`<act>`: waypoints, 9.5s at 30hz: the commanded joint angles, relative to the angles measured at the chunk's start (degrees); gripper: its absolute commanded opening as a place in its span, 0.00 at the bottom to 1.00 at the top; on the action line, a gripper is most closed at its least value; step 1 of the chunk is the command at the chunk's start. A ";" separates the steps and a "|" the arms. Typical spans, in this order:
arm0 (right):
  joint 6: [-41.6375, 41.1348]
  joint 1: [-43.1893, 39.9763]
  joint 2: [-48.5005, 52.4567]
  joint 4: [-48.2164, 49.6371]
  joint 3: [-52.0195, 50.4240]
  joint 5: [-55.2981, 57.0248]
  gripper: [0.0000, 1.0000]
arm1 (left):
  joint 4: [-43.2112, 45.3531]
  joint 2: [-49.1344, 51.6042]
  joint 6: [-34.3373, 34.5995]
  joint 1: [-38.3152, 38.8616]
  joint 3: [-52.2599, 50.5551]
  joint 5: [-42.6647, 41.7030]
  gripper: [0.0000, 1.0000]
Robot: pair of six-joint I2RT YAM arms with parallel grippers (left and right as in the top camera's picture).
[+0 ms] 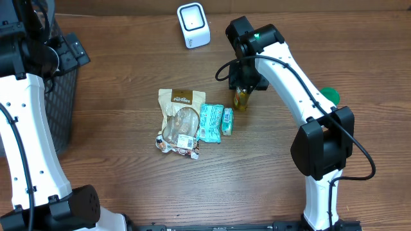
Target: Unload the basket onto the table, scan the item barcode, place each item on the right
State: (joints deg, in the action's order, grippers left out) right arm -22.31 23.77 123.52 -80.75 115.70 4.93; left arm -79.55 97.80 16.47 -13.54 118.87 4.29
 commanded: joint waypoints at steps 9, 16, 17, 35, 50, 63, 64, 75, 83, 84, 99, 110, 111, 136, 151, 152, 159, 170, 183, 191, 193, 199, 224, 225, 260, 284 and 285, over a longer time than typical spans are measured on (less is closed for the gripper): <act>-0.44 0.33 0.79 -0.61 -0.26 1.07 0.59 | 0.07 0.33 -0.20 0.04 0.44 -0.28 1.00; -0.44 0.33 0.79 -0.57 -0.26 1.05 0.59 | 0.07 0.33 -0.20 0.04 0.44 -0.28 0.99; -0.42 0.33 0.79 -0.68 -0.26 1.07 0.59 | 0.07 0.33 -0.20 0.04 0.44 -0.28 1.00; -0.20 0.15 0.76 3.74 -3.39 1.07 0.57 | 0.07 0.33 -0.20 0.04 0.44 -0.28 1.00; -0.22 -0.04 0.68 0.61 0.31 1.05 0.59 | 0.07 0.33 -0.20 0.04 0.44 -0.28 1.00; -0.22 -0.07 0.68 0.96 0.26 1.01 0.27 | 0.07 0.33 -0.20 0.04 0.44 -0.28 0.99; -0.22 -0.07 0.68 0.98 0.28 0.98 0.25 | 0.07 0.33 -0.20 0.04 0.44 -0.28 1.00; 9.25 -9.14 -8.96 -1.68 3.06 -18.60 0.26 | 0.07 0.33 -0.20 0.04 0.44 -0.28 1.00; 28.55 -21.18 -15.91 -10.29 3.06 -50.05 0.26 | 0.07 0.33 -0.20 0.04 0.44 -0.28 1.00; 30.27 -22.12 -16.06 -11.80 3.06 -51.39 0.26 | 0.07 0.33 -0.20 0.04 0.44 -0.28 1.00; 36.26 -24.85 -22.18 -16.33 2.16 -59.47 0.18 | 0.07 0.33 -0.20 0.04 0.44 -0.28 1.00; 36.30 -24.85 -37.94 -16.28 -7.39 -59.54 0.20 | 0.07 0.33 -0.20 0.04 0.44 -0.28 1.00; 36.30 -24.85 -38.36 -16.17 -8.61 -60.46 0.19 | 0.07 0.33 -0.20 0.04 0.44 -0.28 1.00; 37.59 -20.72 -38.77 -6.71 -33.62 -71.04 0.19 | 0.07 0.33 -0.20 0.04 0.44 -0.28 1.00; 21.00 -20.68 -38.75 -0.33 -31.26 -49.07 0.19 | 0.07 0.33 -0.20 0.04 0.44 -0.28 1.00; 20.00 -20.55 -38.66 -0.02 -29.51 -47.67 0.20 | 0.07 0.33 -0.20 0.04 0.44 -0.28 1.00; 11.06 -16.76 -35.74 -3.34 -4.35 -27.50 0.27 | 0.07 0.33 -0.20 0.04 0.44 -0.28 1.00; 10.78 -4.96 -14.75 -13.94 38.12 -11.41 0.23 | 0.07 0.33 -0.20 0.04 0.44 -0.28 0.99; 35.41 7.52 2.93 8.24 38.01 10.14 0.16 | 0.07 0.33 -0.20 0.04 0.44 -0.28 1.00; 51.45 8.22 15.19 22.91 38.01 13.77 0.09 | 0.07 0.33 -0.20 0.04 0.44 -0.28 1.00; 51.56 7.76 17.86 27.54 38.01 16.09 0.08 | 0.07 0.33 -0.20 0.04 0.44 -0.28 1.00; 51.84 6.93 22.69 38.82 38.01 16.09 0.06 | 0.07 0.33 -0.20 0.04 0.44 -0.28 1.00; 61.68 6.03 28.17 54.58 34.25 20.06 0.04 | 0.07 0.33 -0.20 0.04 0.44 -0.28 1.00; 61.61 6.03 28.17 54.58 34.25 19.85 0.04 | 0.07 0.33 -0.20 0.04 0.44 -0.28 1.00; 31.30 -0.83 4.42 17.90 34.32 19.39 0.04 | 0.07 0.33 -0.20 0.04 0.44 -0.28 1.00; 20.55 -30.27 6.43 -10.05 19.93 -5.62 0.19 | 0.07 0.33 -0.20 0.04 0.44 -0.28 0.99; 20.55 -30.27 6.43 -8.98 18.56 -5.35 0.20 | 0.07 0.33 -0.20 0.04 0.44 -0.28 0.99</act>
State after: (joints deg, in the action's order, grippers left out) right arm -0.99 -6.92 129.95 -91.42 136.64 0.69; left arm -79.55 97.80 16.47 -13.54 118.87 4.12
